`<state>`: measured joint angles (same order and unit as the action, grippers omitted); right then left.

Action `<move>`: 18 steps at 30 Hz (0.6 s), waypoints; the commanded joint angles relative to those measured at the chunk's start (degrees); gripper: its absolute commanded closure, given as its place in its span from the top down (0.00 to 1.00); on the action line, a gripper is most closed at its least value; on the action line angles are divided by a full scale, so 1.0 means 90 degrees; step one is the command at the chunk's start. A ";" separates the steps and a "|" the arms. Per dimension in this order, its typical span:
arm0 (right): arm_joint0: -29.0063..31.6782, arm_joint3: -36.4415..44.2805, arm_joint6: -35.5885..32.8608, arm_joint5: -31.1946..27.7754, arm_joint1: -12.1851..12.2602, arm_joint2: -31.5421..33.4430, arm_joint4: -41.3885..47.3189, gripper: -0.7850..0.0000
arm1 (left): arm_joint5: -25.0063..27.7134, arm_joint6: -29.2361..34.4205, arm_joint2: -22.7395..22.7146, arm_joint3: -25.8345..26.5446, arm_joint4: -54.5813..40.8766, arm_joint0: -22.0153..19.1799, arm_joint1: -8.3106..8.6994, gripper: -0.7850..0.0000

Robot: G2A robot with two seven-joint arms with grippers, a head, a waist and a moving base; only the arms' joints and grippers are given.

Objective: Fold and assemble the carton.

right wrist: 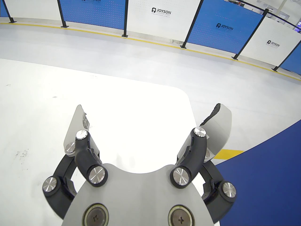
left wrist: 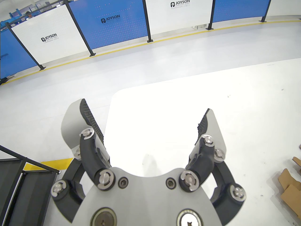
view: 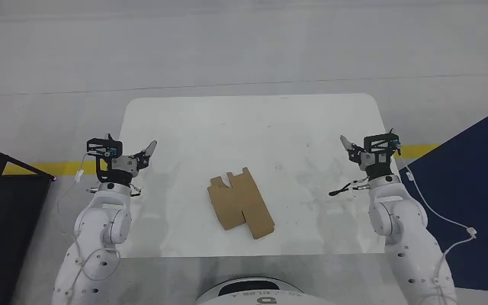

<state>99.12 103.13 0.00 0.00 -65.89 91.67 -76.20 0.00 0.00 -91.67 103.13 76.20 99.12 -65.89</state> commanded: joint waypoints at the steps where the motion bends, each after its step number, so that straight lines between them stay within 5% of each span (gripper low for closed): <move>1: 0.0000 0.0000 0.0000 0.0000 0.0000 0.0000 0.0000 1.00 | 0.0000 0.0000 0.0000 0.0000 0.0000 0.0000 0.0000 1.00; 6: 0.0015 -0.0011 0.0005 0.0079 0.0002 0.0006 -0.0156 1.00 | 0.0000 0.0000 0.0000 0.0000 0.0000 0.0000 0.0000 1.00; 9: 0.0410 0.0235 0.0756 0.0335 0.0008 -0.0254 -0.1411 1.00 | 0.0000 0.0000 0.0000 0.0000 0.0000 0.0000 0.0000 1.00; 14: 0.0917 0.0120 0.2000 -0.0126 0.0108 -0.0863 -0.4050 1.00 | 0.0000 0.0000 0.0000 0.0000 0.0000 0.0000 0.0000 1.00; 18: 0.1163 0.0130 0.2450 -0.0153 0.0137 -0.1097 -0.4760 1.00 | 0.0000 0.0000 0.0000 0.0000 0.0000 0.0000 0.0000 1.00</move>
<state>109.27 104.15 22.11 -1.95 -64.64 81.73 -118.59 0.00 0.00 -91.67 103.13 76.20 99.12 -65.89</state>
